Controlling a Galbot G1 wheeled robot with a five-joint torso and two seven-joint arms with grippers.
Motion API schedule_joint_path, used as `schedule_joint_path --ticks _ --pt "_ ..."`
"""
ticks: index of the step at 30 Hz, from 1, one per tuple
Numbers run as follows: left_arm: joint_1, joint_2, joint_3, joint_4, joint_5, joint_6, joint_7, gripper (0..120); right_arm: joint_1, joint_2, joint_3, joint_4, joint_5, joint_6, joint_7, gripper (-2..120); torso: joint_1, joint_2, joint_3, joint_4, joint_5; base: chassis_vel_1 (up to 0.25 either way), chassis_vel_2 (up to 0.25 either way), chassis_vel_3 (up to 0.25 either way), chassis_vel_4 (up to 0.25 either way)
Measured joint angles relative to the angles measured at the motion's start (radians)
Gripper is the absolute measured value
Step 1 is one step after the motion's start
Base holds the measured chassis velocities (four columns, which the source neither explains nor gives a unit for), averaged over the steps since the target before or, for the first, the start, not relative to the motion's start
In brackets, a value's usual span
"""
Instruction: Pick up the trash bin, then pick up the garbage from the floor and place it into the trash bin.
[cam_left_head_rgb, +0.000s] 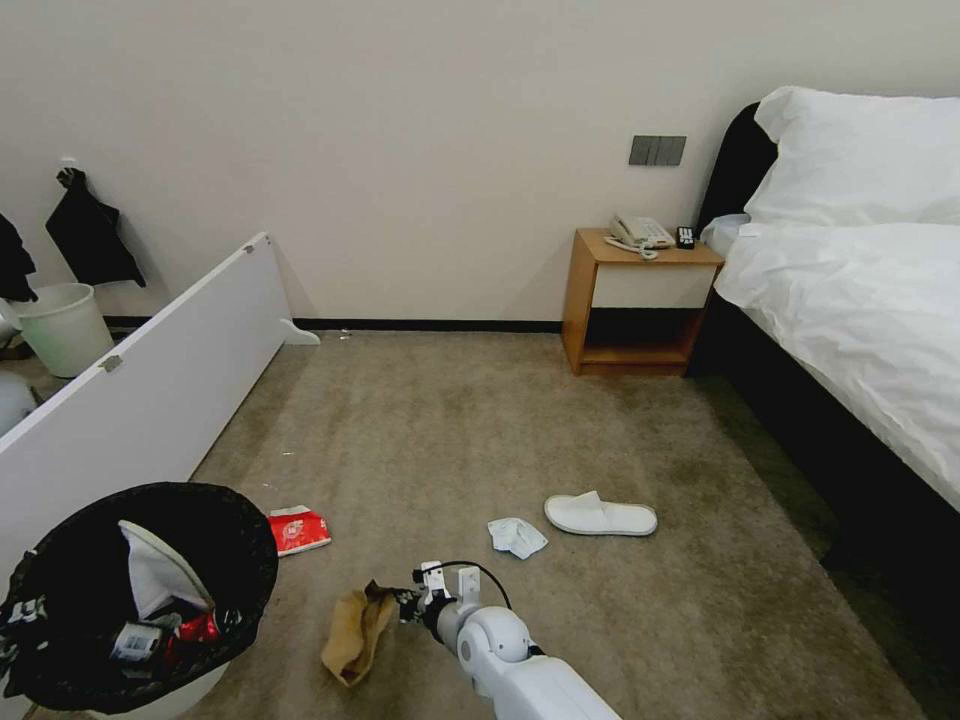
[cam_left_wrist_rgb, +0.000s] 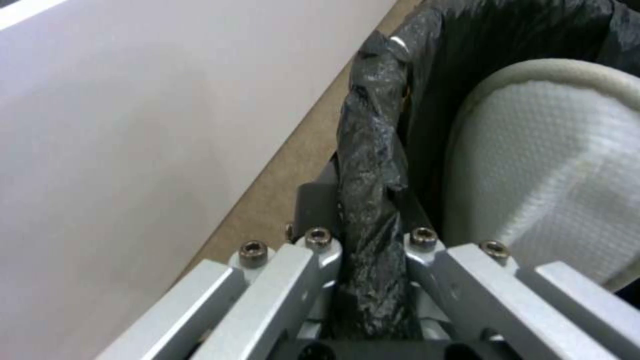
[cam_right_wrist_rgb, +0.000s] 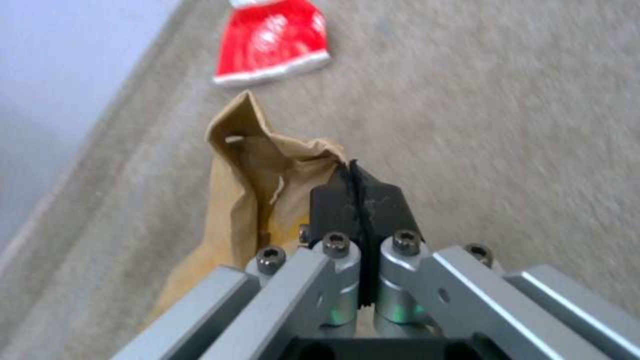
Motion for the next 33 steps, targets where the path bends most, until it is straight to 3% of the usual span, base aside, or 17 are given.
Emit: schedule_joint_path --ticks 12,20,24,33 --pt "-0.001 0.009 0.026 -0.006 0.004 0.000 -0.001 4 -0.015 -0.004 -0.012 0.158 0.042 -0.023 0.031 0 0.000 0.000 0.000 0.0001 0.0001 0.000 0.000 0.000 0.000" --pt "0.007 0.019 0.056 -0.007 0.005 0.000 -0.002 4 -0.015 -0.081 -0.013 0.308 0.084 -0.041 0.054 0 0.000 0.000 0.000 0.0000 0.0001 0.000 0.000 0.000 0.000" --pt "-0.008 0.034 0.098 -0.004 0.013 0.000 -0.005 4 -0.015 -0.152 -0.003 0.419 0.124 -0.056 0.073 0 0.000 0.000 0.000 -0.0002 0.0002 0.000 0.000 0.000 0.000" --pt "-0.034 0.054 0.165 0.022 0.037 0.000 -0.007 4 0.000 -0.216 0.045 0.576 0.190 -0.077 0.099 0 0.000 0.000 0.000 -0.0001 0.0002 0.000 0.000 0.000 0.000"
